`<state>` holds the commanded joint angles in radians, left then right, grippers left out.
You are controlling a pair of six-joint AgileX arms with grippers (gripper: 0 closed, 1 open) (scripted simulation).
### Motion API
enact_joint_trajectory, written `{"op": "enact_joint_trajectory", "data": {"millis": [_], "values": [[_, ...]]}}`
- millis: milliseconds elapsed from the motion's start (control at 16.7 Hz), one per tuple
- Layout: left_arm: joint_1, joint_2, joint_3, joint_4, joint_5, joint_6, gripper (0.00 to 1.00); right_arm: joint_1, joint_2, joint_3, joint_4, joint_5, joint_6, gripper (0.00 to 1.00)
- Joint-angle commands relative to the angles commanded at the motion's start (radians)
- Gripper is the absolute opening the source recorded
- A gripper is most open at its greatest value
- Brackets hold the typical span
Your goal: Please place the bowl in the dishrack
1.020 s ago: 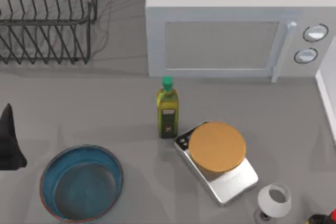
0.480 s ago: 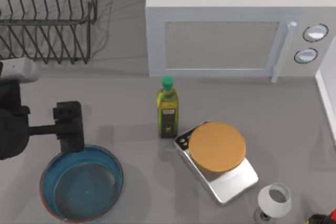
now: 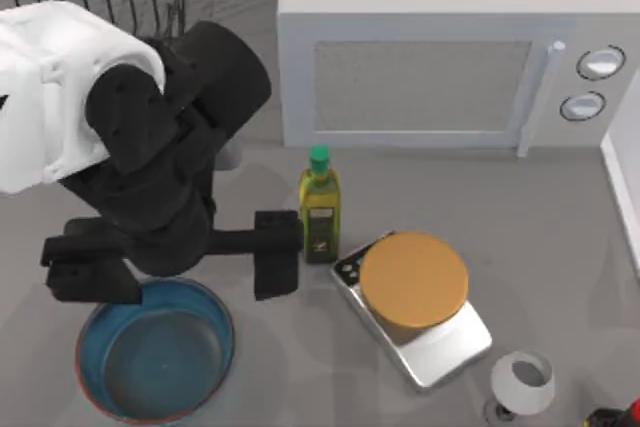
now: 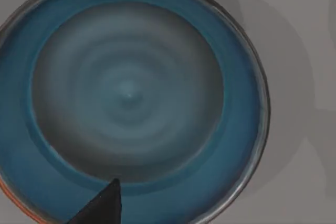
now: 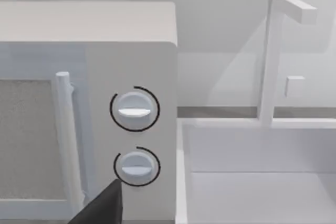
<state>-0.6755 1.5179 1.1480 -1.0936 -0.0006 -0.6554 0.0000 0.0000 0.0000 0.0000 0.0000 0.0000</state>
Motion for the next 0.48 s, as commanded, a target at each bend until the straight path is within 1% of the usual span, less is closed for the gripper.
{"op": "enact_joint_trajectory", "data": {"millis": [240, 480], "values": [[-0.06, 0.125, 0.111, -0.089, 0.001, -0.059, 1.0, 0.0, 0.0, 0.0, 0.0, 0.0, 0.0, 1.0], [-0.063, 0.131, 0.117, -0.093, 0.001, -0.062, 1.0, 0.0, 0.0, 0.0, 0.0, 0.0, 0.0, 1.0]]}}
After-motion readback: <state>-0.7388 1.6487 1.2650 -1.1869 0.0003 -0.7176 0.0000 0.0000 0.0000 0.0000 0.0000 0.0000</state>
